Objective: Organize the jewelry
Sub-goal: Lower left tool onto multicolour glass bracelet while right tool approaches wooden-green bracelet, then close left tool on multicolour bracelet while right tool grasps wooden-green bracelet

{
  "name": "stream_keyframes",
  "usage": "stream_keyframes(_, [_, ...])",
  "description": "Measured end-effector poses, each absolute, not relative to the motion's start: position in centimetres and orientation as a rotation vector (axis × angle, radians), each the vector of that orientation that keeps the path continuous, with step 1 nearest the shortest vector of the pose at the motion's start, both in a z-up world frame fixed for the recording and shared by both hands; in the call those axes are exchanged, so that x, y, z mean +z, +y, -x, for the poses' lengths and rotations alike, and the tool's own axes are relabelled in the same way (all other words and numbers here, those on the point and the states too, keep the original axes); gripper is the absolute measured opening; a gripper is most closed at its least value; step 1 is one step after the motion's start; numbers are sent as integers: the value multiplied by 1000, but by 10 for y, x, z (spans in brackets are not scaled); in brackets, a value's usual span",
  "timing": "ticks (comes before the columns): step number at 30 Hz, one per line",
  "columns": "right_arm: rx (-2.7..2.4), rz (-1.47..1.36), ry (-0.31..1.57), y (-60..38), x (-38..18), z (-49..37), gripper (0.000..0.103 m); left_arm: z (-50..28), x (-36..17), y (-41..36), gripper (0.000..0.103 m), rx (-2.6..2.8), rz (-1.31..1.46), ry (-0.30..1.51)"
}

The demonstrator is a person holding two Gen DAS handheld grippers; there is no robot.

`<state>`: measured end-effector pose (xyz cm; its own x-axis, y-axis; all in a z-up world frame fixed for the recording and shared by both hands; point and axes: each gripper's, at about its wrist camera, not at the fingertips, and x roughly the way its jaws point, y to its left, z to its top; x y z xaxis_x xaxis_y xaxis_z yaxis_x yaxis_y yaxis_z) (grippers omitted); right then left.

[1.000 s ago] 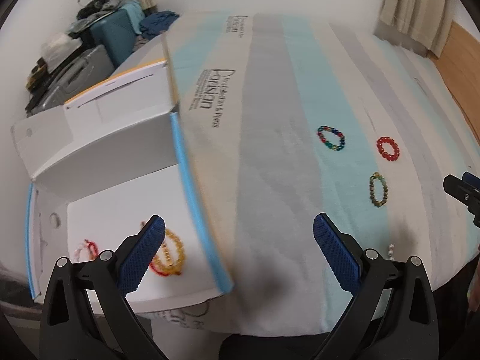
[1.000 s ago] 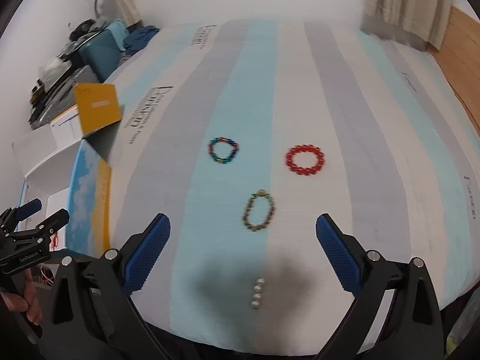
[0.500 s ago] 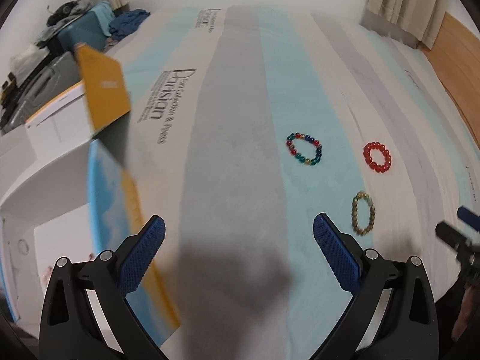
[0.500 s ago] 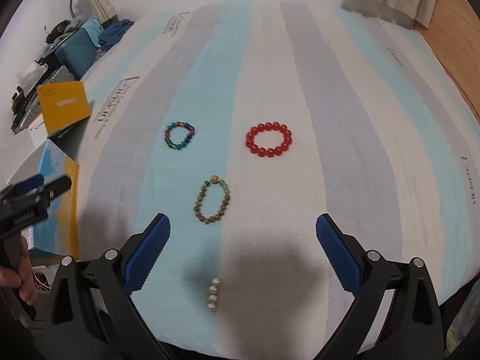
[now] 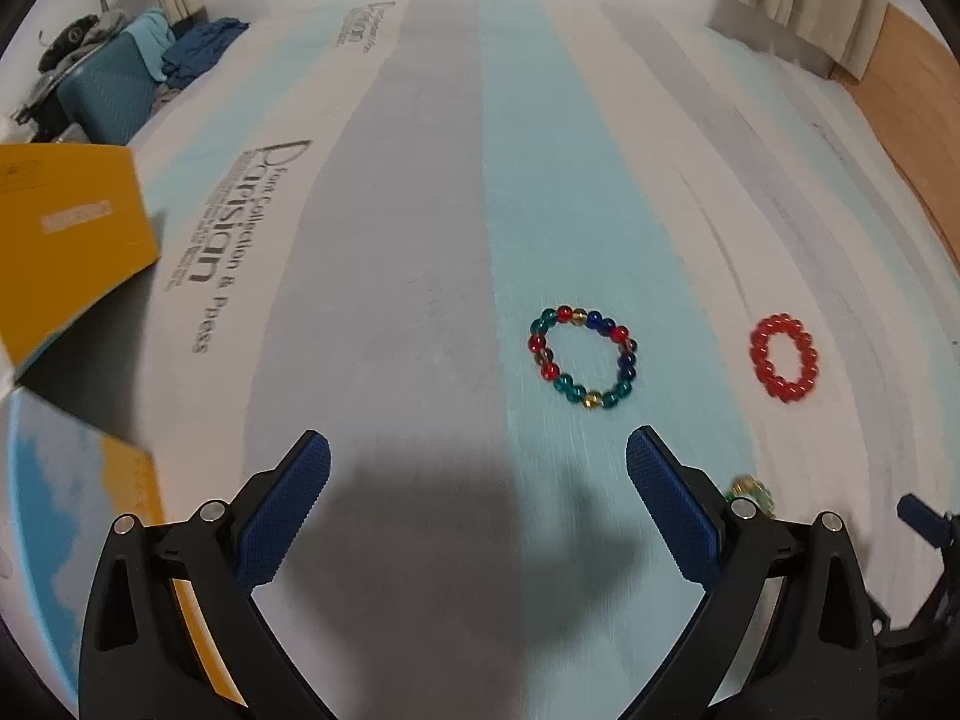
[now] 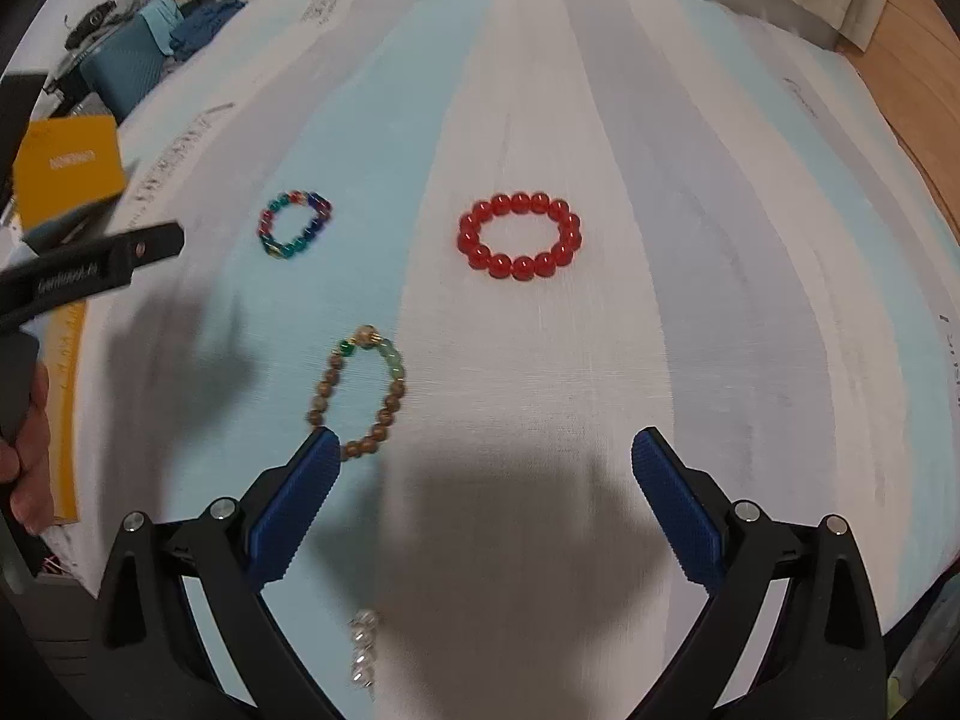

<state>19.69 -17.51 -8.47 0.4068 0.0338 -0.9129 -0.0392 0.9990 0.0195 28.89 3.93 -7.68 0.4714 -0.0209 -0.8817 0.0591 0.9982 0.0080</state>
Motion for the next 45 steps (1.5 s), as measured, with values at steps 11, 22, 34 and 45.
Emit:
stream_keyframes(11, [46,-55,1220,-184,-123,-220,87,-335,-109,25,97,-37,-98,1108])
stream_keyframes(22, [66,-10,1208,-178,-129,-223,74,-353,-134,32,81,-53,-75,1171])
stream_keyframes(34, [102,-21,1219,-172,-127,-225,30,-355,-132,24,18,-92,-97,1204])
stream_keyframes(45, [126,-92,1221,-170,-119,-233,47,-360,-133,32,10,-100,-82,1224])
